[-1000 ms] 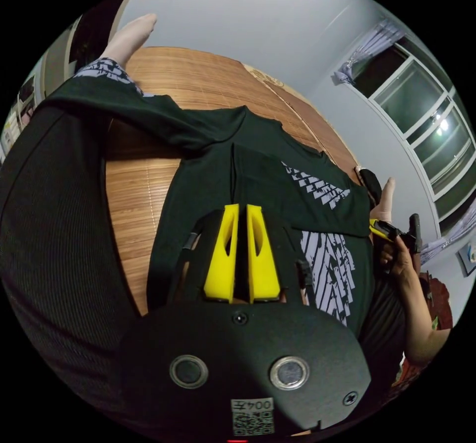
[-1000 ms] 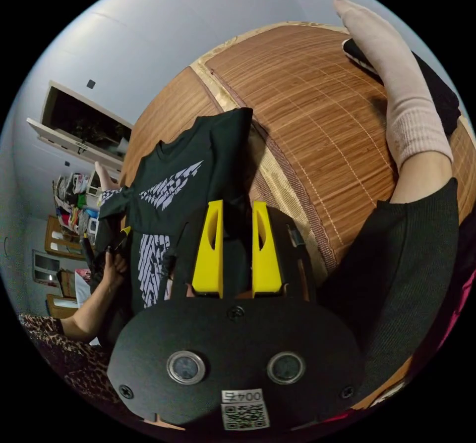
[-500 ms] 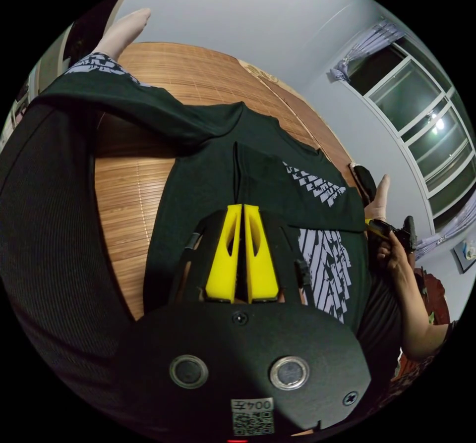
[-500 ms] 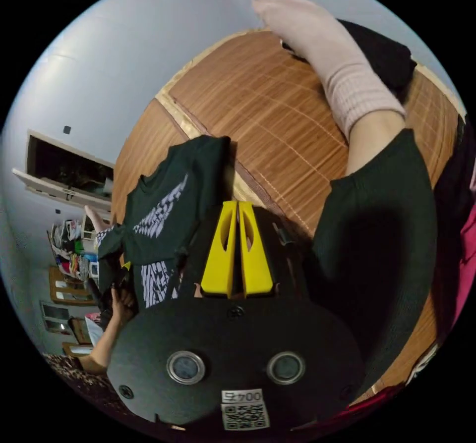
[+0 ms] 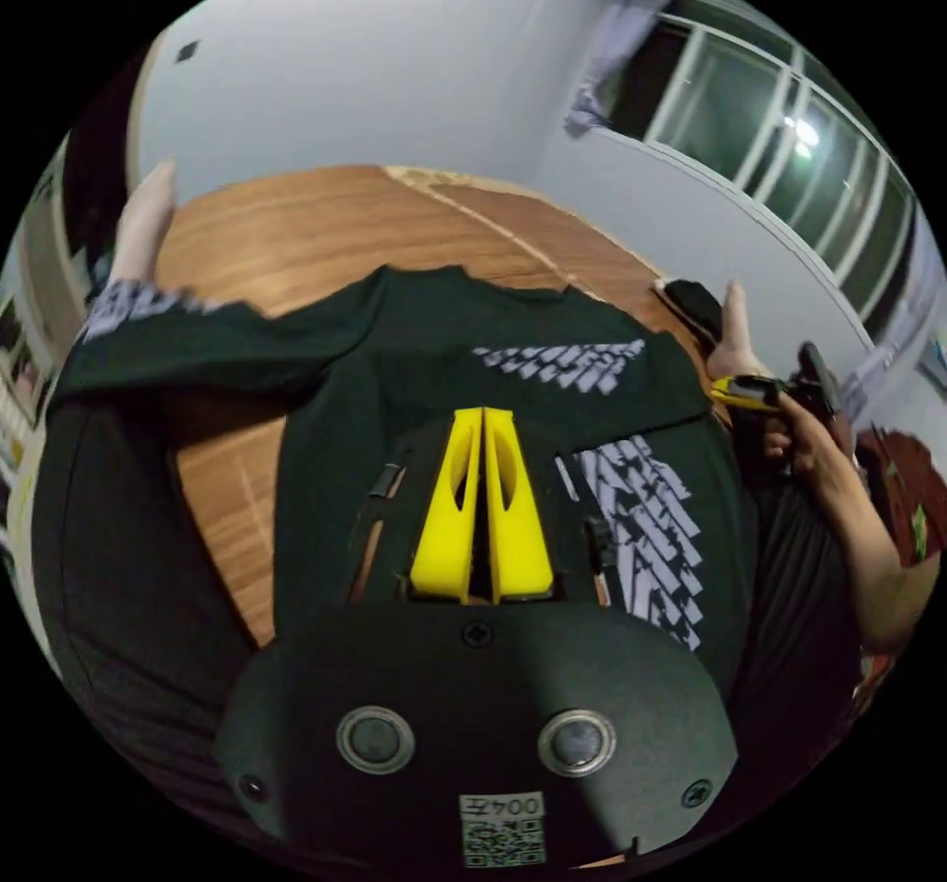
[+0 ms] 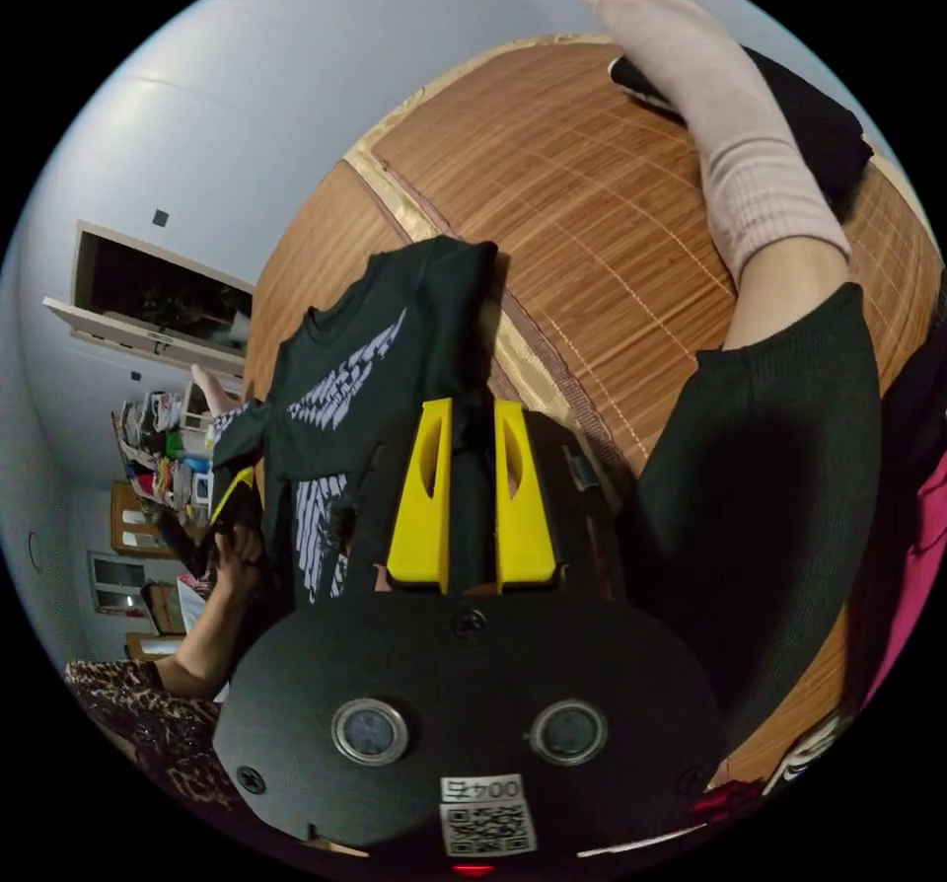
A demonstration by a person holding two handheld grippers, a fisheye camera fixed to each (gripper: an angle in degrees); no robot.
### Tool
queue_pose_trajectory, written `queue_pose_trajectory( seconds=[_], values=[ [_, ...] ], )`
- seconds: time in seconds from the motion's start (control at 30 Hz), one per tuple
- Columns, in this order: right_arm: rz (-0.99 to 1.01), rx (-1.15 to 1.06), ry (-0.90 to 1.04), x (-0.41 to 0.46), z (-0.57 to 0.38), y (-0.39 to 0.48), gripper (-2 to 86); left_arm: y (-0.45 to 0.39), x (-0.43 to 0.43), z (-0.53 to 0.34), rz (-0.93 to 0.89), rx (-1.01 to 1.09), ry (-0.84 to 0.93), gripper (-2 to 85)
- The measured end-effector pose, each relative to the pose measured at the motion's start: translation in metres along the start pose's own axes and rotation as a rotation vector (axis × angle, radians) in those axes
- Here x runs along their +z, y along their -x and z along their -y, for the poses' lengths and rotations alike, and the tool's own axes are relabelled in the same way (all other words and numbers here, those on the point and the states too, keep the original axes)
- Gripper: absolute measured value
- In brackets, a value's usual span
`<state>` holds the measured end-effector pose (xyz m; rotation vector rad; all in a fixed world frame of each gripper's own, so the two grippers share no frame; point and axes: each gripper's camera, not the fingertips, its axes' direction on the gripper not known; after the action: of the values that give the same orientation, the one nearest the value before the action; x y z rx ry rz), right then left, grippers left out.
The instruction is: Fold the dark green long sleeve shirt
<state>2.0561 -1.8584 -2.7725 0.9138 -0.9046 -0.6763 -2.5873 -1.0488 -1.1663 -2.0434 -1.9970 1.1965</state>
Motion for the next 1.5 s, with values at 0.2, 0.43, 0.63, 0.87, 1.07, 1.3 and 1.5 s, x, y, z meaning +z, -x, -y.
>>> queue_pose_trajectory(
  seconds=[0.2, 0.43, 0.63, 0.87, 1.07, 1.3, 1.5],
  values=[
    [-0.008, -0.007, 0.073, 0.015, 0.012, -0.008, 7.9, -0.131, 0.098, 0.074, -0.244, 0.26, -0.008, 0.8],
    [0.008, -0.023, 0.085, 0.027, 0.016, -0.015, 8.1, -0.289, 0.255, 0.094, -0.234, 0.586, 0.119, 0.8],
    [-0.002, -0.089, 0.162, 0.049, 0.021, -0.004, 2.6, -0.315, 0.327, 0.086, -0.101, 0.521, 0.223, 0.4],
    [-0.154, 0.005, 0.115, 0.053, 0.017, -0.006, 0.9, -0.311, 0.359, 0.093, -0.087, 0.338, 0.26, 0.0],
    [-0.156, 0.006, 0.066, 0.056, 0.006, 0.004, 2.0, -0.326, 0.363, 0.091, -0.087, 0.34, 0.256, 0.0],
    [-0.119, -0.232, -0.119, 0.061, -0.013, 0.049, 4.3, -0.344, 0.355, 0.097, -0.078, 0.345, 0.249, 0.0],
    [-0.327, -0.189, 0.125, 0.126, -0.012, 0.057, 7.7, -0.347, 0.34, 0.115, -0.137, 0.314, 0.26, 0.4]
  ],
)
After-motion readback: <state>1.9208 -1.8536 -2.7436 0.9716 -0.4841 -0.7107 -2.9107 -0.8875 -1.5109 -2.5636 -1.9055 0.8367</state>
